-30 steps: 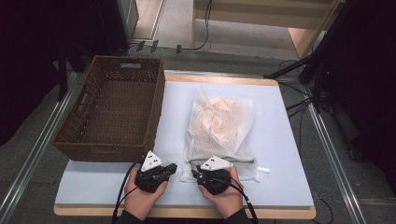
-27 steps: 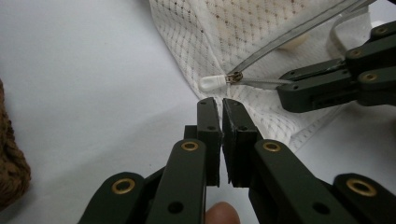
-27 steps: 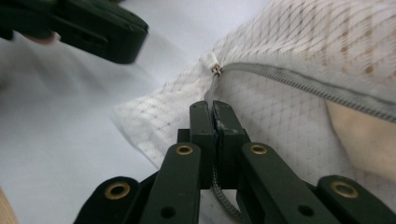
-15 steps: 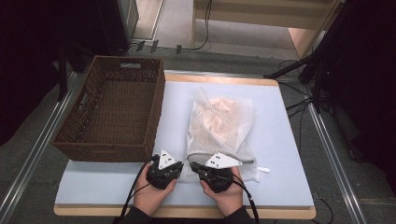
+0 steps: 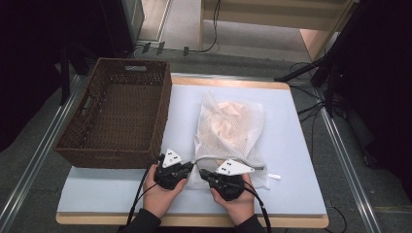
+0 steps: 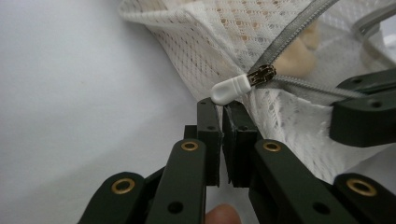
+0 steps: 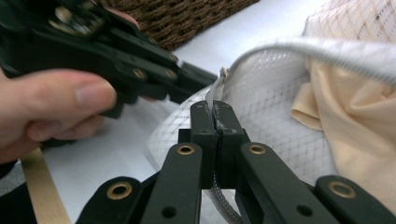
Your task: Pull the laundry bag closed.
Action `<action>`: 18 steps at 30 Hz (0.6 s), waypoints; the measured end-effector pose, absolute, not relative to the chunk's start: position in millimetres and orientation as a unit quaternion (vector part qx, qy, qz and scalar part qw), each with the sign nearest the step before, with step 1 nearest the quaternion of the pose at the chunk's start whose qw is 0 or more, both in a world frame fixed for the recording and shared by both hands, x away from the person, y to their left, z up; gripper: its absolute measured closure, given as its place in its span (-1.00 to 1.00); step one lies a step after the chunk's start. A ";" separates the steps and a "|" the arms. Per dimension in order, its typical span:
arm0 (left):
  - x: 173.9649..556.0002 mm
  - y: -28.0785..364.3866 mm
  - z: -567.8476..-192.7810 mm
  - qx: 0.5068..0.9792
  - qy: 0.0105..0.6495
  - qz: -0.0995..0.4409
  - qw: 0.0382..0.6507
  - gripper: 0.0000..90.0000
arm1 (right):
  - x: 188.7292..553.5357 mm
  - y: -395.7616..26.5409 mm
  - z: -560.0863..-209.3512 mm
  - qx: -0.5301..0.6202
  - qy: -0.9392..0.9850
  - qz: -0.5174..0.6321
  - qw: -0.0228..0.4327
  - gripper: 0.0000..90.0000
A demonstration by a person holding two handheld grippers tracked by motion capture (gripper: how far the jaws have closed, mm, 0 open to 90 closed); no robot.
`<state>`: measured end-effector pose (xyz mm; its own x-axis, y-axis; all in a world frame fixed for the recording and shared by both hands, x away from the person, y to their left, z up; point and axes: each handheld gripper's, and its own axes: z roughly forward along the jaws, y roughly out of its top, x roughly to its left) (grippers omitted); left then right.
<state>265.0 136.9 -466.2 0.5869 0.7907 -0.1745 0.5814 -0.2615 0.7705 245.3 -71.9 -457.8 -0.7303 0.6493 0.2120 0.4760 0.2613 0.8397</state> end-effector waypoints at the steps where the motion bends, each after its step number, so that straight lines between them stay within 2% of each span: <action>1: 263.9 138.6 -463.7 0.777 0.439 0.123 0.434 0.92 | 245.4 -72.1 -457.9 0.357 0.789 0.492 0.088 0.98; 18: 261.4 141.4 -456.3 0.756 0.441 0.132 0.466 0.89 | 247.7 -73.1 -462.6 0.362 0.791 0.485 0.091 0.98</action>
<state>261.4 141.4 -456.3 0.5760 0.7895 -0.2119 0.5441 -0.1768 0.8202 247.7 -73.1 -462.6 -0.7219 0.6601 0.2075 0.4841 0.2674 0.8332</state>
